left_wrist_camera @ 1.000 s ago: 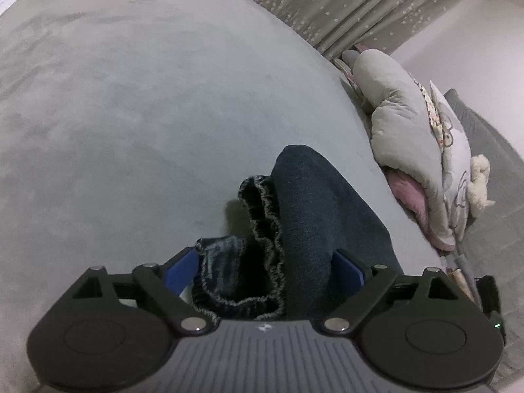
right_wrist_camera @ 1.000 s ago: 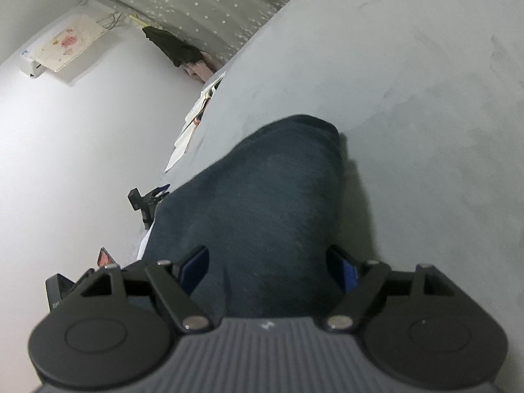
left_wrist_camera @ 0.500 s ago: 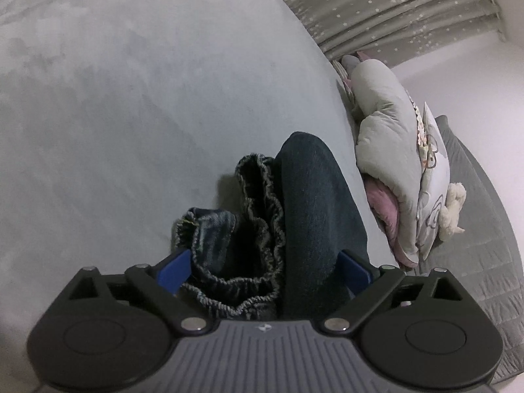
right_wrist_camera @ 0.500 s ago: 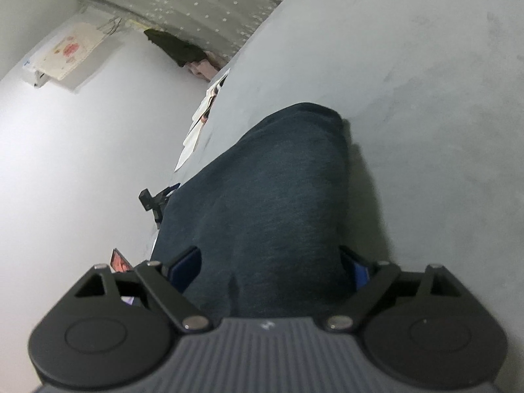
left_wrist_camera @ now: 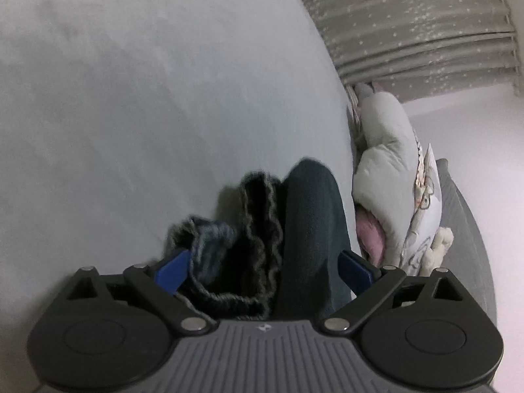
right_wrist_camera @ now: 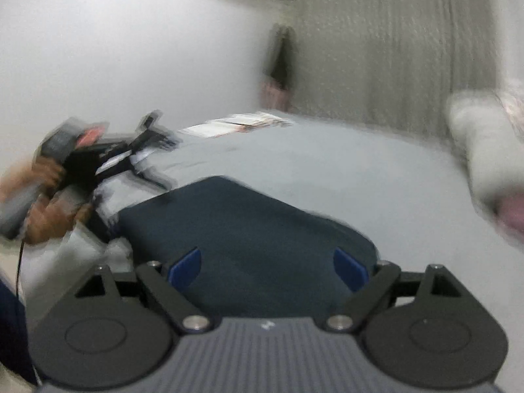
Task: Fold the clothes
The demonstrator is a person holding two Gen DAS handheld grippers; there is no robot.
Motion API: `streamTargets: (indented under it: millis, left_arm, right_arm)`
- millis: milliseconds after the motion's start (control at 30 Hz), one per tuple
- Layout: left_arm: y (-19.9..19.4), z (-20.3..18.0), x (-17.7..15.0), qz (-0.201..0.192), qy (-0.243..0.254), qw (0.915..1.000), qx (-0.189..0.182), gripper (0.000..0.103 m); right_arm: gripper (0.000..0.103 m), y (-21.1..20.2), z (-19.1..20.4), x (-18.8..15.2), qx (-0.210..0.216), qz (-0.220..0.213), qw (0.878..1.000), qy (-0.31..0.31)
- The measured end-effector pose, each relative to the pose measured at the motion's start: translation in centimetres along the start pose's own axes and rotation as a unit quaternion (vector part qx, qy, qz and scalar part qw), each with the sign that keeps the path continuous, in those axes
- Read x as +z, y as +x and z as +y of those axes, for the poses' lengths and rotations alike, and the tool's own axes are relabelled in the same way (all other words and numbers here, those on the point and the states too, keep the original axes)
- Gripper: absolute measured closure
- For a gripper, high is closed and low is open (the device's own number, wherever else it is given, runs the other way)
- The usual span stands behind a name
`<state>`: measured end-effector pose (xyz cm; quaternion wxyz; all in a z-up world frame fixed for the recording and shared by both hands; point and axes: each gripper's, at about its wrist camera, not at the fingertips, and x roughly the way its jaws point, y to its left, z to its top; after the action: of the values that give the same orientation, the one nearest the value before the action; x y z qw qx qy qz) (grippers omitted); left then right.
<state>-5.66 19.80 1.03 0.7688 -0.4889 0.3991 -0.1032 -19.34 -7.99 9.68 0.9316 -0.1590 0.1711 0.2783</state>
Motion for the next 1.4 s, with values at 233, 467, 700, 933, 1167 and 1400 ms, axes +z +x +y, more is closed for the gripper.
streamTargets:
  millis: [233,467,700,933,1167,1400]
  left_arm:
    - [-0.4,0.7,0.6,-0.005,-0.005,0.9996,0.026,0.007]
    - [-1.3,1.5,1.2,0.004,-0.015,0.9989,0.045,0.007]
    - [-0.6,0.8,0.5,0.024,0.011,0.9983,0.051,0.007]
    - [0.5,0.4,0.5,0.024,0.027,0.9938,0.105,0.007]
    - [0.7,0.3,0.9,0.022,0.014,0.992,0.124,0.007]
    - [1.2,0.7,1.2,0.043,0.008,0.9961,0.076,0.007]
  right_arm:
    - [0.019,6.9,10.1,0.5,-0.004,0.004,0.984,-0.178]
    - [0.061,10.7,5.2,2.5,0.032,0.043,0.998,-0.016]
    - [0.065,10.6,-0.3,2.4,0.088,0.026,0.988,0.122]
    - [0.07,8.9,-1.1,3.1,0.09,0.019,0.989,0.119]
    - [0.062,9.0,1.4,2.9,0.067,0.026,0.997,0.036]
    - [0.06,10.3,1.7,2.7,0.072,0.024,0.996,0.039]
